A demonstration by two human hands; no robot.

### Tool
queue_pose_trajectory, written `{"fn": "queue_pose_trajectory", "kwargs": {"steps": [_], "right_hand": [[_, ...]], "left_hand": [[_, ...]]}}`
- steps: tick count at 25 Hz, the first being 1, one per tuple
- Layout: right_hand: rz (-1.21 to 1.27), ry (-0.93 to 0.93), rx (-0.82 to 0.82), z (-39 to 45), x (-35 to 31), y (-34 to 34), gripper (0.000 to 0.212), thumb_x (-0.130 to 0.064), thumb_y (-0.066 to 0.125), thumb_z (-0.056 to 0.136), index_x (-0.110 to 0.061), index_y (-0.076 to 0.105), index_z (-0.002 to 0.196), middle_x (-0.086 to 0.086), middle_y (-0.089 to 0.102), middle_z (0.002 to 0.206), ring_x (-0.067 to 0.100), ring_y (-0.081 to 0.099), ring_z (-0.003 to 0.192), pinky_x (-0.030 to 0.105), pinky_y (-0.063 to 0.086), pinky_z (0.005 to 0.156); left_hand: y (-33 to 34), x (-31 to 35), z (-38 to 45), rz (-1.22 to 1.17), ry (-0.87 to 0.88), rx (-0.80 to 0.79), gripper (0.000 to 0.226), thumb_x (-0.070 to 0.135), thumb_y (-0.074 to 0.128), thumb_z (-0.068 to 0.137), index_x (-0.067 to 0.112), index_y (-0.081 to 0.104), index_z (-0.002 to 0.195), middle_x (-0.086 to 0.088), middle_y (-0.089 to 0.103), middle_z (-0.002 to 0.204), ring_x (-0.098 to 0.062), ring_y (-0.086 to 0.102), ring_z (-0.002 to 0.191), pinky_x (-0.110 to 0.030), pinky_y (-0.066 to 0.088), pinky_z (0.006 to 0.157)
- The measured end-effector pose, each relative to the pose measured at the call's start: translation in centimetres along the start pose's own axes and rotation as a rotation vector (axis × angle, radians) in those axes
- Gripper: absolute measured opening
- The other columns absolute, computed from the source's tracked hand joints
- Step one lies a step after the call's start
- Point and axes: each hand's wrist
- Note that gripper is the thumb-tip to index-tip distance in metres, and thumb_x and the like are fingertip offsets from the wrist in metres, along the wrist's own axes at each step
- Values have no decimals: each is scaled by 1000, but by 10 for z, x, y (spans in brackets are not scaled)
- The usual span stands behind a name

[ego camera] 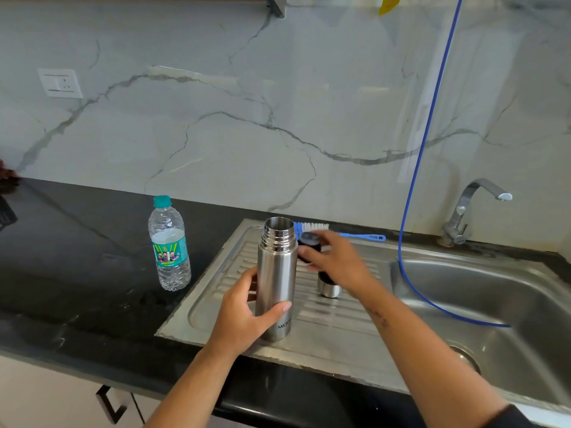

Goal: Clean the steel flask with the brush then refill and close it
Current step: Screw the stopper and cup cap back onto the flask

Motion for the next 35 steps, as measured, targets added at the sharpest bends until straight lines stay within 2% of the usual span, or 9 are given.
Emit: {"fn": "queue_pose_trajectory", "kwargs": {"steps": [4, 6, 10, 14, 22, 27, 30, 33, 35], "right_hand": [[-13, -141, 156, -12, -60, -37, 36, -36, 85, 81, -22, 70, 110, 0, 76, 99, 15, 73, 84, 33, 58, 77], [-35, -224, 65, -17, -86, -41, 30, -38, 80, 86, -29, 73, 114, 2, 75, 102, 23, 74, 93, 38, 60, 88], [-229, -265, -132, -11, -105, -29, 57, -57, 74, 81, -34, 66, 132, -4, 61, 119, 17, 71, 101, 37, 59, 91], [-435, -344, -148, -9, -118, -22, 48, -46, 81, 83, -31, 64, 125, -15, 65, 114, 2, 64, 90, 16, 48, 79], [-756, -439, -405, 3, -136, -2, 37, -39, 76, 87, -30, 64, 121, -10, 67, 104, 7, 64, 92, 25, 53, 78], [-848, -360, -656, 8, -159, -5, 36, -26, 79, 86, -33, 66, 120, -22, 59, 101, -1, 59, 93, 17, 44, 75], [-987, -369, -559, 8, -164, 1, 38, -48, 76, 87, -25, 66, 115, -14, 61, 97, 9, 64, 92, 20, 44, 69], [-1181, -360, -411, 2, -163, 17, 48, -61, 64, 91, -13, 63, 91, 0, 63, 76, 13, 62, 64, 27, 44, 56], [-1317, -342, -304, -3, -160, 31, 58, -67, 49, 96, -14, 55, 74, 2, 58, 69, 15, 59, 61, 29, 37, 52]], "left_hand": [[0, 1, 0, -8, -6, -15, 69, 66, 79, 71, 54, 45, 130, 31, 62, 121, 5, 60, 114, -22, 52, 94], [0, 1, 0, -18, -5, -15, 69, 68, 78, 70, 53, 45, 130, 30, 62, 121, 4, 61, 113, -24, 54, 94], [0, 0, 0, -33, -3, -16, 68, 64, 80, 72, 54, 46, 130, 32, 63, 120, 0, 64, 112, -27, 56, 93], [0, -1, 0, -18, -11, -20, 67, 57, 84, 75, 55, 45, 129, 30, 63, 121, 3, 62, 113, -22, 54, 91], [1, -2, 3, -25, -60, -94, 76, 47, 87, 75, 53, 37, 133, 23, 61, 125, 7, 61, 112, -17, 53, 89], [1, -4, 3, -37, -74, -115, 82, 48, 87, 75, 48, 36, 139, 22, 61, 126, 7, 62, 111, -19, 55, 90], [2, -3, 3, -30, -79, -119, 80, 46, 86, 76, 52, 35, 137, 23, 60, 126, 9, 61, 113, -15, 54, 87], [2, -1, 4, -38, -93, -115, 74, 44, 87, 76, 54, 37, 130, 25, 60, 123, 9, 61, 110, -14, 53, 85], [3, -1, 4, -37, -95, -111, 73, 43, 87, 76, 56, 38, 128, 25, 60, 122, 9, 62, 110, -16, 53, 86]]}}
Point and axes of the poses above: each hand's wrist, its own z-axis towards the middle knuckle, its own y-axis out of the palm, x = y × z
